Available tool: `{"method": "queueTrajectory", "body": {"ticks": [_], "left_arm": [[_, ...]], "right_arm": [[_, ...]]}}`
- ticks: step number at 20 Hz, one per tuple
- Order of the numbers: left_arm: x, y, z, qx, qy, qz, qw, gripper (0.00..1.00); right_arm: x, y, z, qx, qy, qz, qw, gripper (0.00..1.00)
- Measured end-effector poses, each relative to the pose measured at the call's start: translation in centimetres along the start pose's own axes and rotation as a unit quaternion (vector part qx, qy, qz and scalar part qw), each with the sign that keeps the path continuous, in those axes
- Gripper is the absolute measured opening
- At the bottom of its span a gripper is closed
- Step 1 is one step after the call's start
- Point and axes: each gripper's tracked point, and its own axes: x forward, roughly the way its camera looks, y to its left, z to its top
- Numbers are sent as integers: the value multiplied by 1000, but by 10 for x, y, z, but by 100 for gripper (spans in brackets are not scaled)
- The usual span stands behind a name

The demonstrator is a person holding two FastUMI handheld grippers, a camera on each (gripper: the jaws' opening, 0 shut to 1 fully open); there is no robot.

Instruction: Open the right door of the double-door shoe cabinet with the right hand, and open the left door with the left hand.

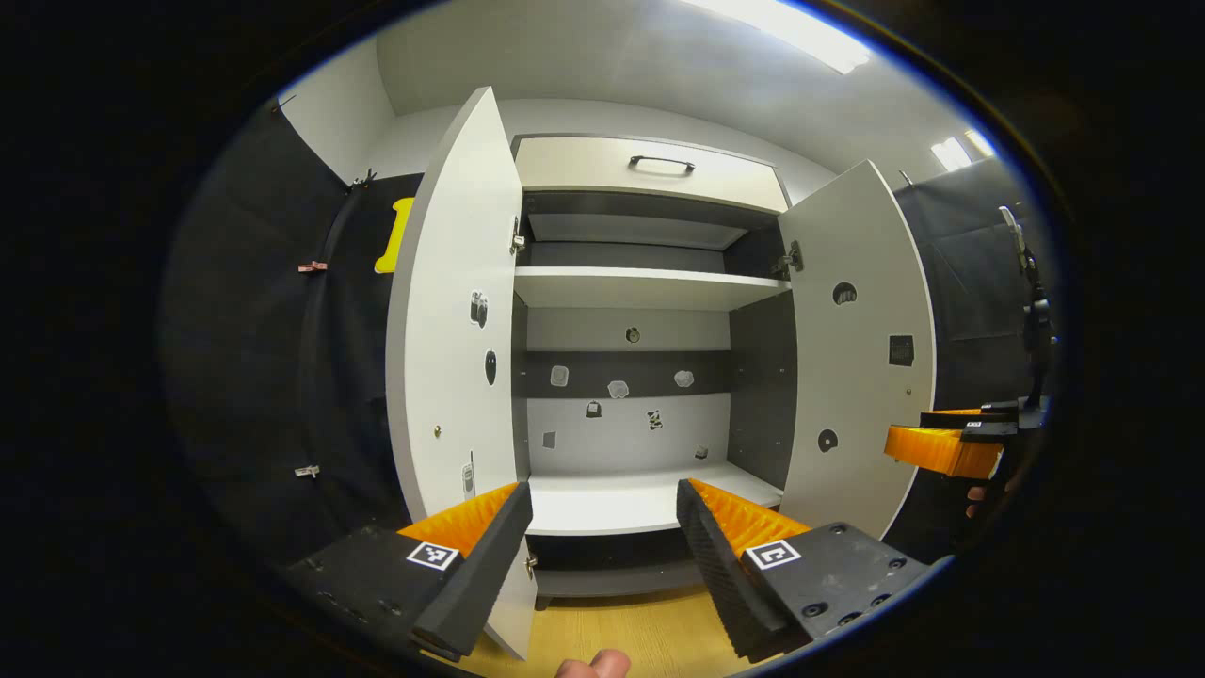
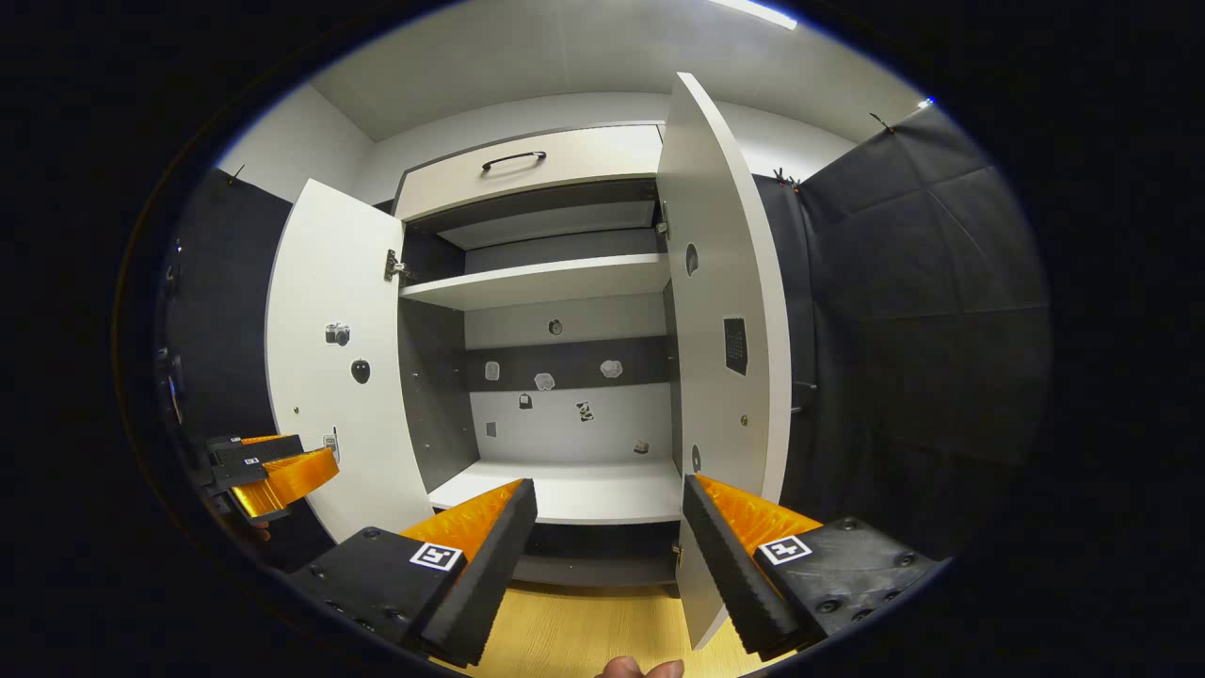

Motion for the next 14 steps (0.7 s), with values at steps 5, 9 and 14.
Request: {"method": "queueTrajectory", "body": {"ticks": [5,9,14], "left_arm": [[0,-1,1,1,1,0,1000,95],[-1,-2,2,3,0,0,1000,95],[-2,0,5,7,-3,1,1000,95]], "right_arm": [[-1,-1,0,-1,1,1,1000,98],[-2,-2,0,0,1,-1,1000,98],[-3,-2,1,-1,0,-1,1000,98]]}}
